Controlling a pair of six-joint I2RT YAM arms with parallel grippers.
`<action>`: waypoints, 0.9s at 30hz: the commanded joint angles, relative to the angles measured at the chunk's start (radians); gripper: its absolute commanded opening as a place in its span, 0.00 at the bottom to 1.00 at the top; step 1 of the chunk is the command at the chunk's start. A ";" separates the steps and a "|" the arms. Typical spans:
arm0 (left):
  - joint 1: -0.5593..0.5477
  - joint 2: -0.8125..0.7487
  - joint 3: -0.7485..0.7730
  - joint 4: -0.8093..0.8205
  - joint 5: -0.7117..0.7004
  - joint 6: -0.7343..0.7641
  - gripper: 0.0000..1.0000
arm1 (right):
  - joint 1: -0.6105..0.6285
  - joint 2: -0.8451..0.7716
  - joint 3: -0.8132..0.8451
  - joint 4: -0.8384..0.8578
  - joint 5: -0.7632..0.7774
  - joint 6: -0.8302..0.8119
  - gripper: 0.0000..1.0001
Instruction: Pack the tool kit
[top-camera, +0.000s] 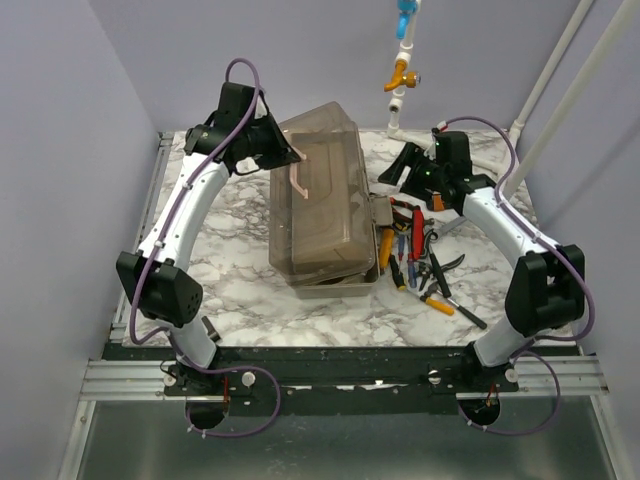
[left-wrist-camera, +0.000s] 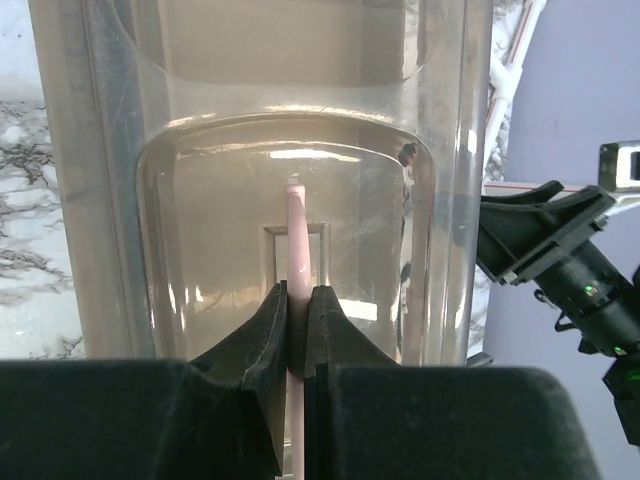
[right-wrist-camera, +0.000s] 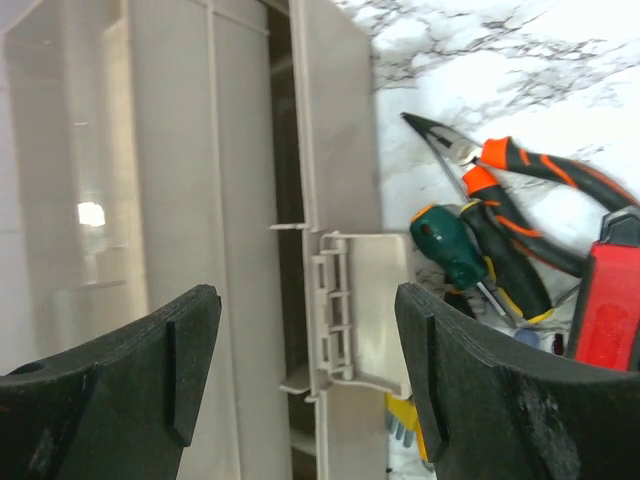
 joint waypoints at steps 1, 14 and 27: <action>0.069 -0.104 -0.059 0.139 0.178 0.019 0.00 | 0.028 0.066 0.075 -0.086 0.109 -0.088 0.77; 0.214 -0.122 -0.204 0.213 0.348 0.091 0.00 | 0.115 0.279 0.274 -0.173 0.251 -0.156 0.64; 0.269 -0.124 -0.204 0.166 0.355 0.130 0.00 | 0.121 0.442 0.431 -0.200 0.344 -0.190 0.43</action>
